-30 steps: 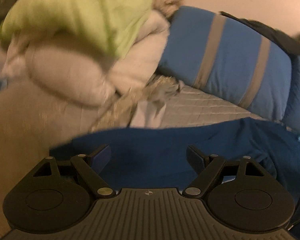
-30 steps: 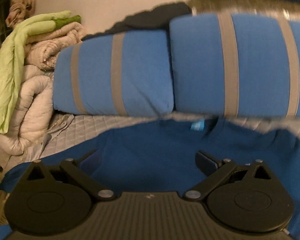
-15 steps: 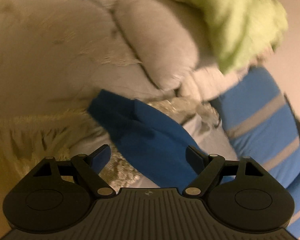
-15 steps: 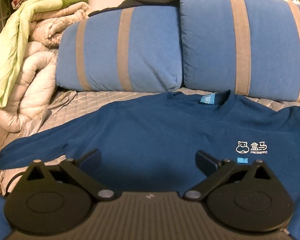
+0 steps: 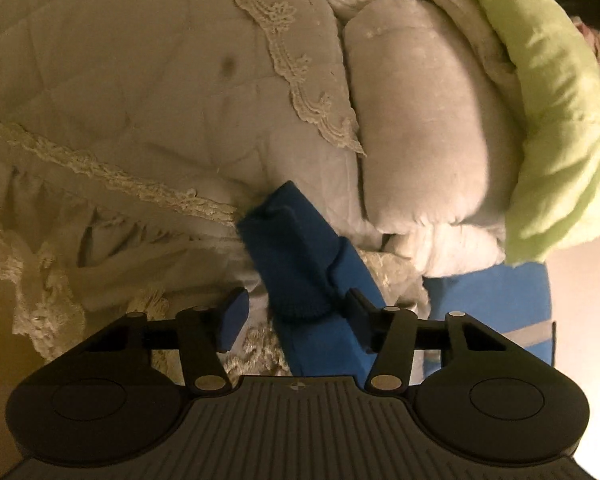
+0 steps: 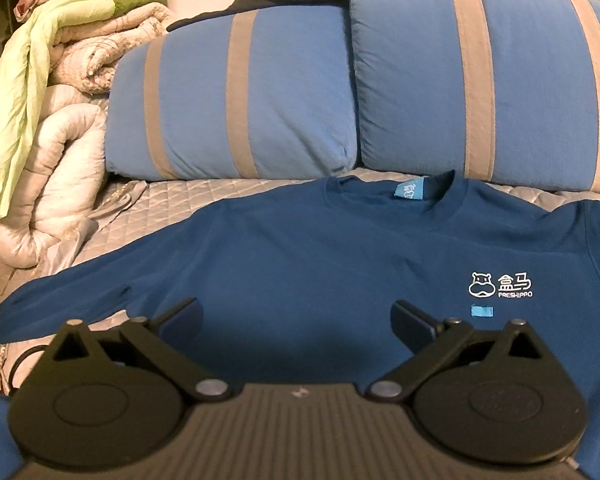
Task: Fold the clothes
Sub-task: 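Grasp the sleeve cuff with the left gripper and lift it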
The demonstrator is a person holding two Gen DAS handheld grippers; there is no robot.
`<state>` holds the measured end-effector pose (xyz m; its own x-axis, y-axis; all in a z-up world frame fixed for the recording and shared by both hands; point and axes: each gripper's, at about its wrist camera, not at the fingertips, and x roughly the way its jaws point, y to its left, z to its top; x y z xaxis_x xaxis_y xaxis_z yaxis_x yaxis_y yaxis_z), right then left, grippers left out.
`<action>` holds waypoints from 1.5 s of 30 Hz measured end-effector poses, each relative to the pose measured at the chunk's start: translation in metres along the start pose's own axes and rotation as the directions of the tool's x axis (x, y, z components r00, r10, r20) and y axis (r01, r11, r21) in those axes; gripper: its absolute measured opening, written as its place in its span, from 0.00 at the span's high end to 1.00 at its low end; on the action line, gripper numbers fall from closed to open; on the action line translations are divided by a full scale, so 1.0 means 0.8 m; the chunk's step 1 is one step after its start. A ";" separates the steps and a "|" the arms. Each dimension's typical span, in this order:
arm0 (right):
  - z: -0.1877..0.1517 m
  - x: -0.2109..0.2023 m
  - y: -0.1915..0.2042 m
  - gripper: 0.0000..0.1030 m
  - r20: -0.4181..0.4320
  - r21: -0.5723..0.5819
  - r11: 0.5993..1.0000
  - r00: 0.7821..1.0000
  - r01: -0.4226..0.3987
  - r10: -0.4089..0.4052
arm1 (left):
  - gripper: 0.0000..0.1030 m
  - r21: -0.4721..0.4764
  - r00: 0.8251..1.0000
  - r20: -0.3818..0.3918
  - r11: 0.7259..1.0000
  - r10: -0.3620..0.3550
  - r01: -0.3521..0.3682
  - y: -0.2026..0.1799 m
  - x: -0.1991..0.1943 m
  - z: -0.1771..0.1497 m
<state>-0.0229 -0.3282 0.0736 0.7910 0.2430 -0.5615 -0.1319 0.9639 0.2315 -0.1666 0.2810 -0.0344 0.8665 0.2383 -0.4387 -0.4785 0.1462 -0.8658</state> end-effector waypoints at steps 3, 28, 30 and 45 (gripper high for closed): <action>-0.001 0.002 -0.001 0.00 -0.009 -0.002 1.000 1.000 0.004 -0.004 | 0.74 -0.008 1.000 -0.017 1.000 0.001 -0.001 -0.004 0.006 0.005; -0.008 0.011 0.007 0.00 -0.044 -0.045 0.999 0.999 0.019 -0.021 | 0.89 0.899 0.998 0.057 0.437 -0.031 -0.038 -0.315 -0.022 -0.152; -0.008 0.012 0.007 0.00 -0.052 -0.043 0.999 0.998 0.018 -0.020 | 0.89 0.917 0.999 0.038 0.399 -0.038 -0.019 -0.328 -0.017 -0.170; -0.014 0.023 0.015 0.00 -0.102 -0.096 0.995 0.994 0.023 -0.032 | 0.90 0.976 0.976 -0.169 0.112 -0.138 0.185 -0.421 -0.012 -0.335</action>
<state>-0.0167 -0.3107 0.0570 0.7299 0.2216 -0.6467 -0.1708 0.9751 0.1414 0.0240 -0.0281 0.1966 0.9357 0.0496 -0.3492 -0.0317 0.9979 0.0568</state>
